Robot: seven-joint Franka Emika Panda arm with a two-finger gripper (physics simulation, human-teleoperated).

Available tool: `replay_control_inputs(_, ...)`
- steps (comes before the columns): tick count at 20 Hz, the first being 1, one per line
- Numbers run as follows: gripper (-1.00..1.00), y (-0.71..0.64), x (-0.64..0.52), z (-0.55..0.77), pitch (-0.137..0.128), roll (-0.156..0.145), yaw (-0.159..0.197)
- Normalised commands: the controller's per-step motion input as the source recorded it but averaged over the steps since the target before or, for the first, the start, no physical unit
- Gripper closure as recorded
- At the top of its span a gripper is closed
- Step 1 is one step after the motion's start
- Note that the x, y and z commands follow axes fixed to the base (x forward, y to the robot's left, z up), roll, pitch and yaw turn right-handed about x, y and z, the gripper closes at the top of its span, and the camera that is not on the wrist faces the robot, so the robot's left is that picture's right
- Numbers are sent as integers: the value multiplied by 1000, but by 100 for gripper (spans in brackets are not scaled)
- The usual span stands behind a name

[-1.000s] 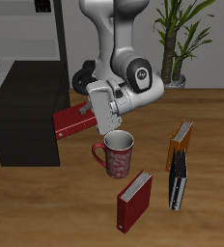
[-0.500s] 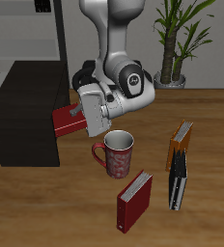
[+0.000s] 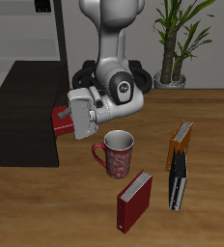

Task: Place the left red book in the top region of the shelf

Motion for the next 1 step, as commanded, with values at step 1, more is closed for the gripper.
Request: replay_control_inputs(1,100,-428,95,-99,72,-26,4)
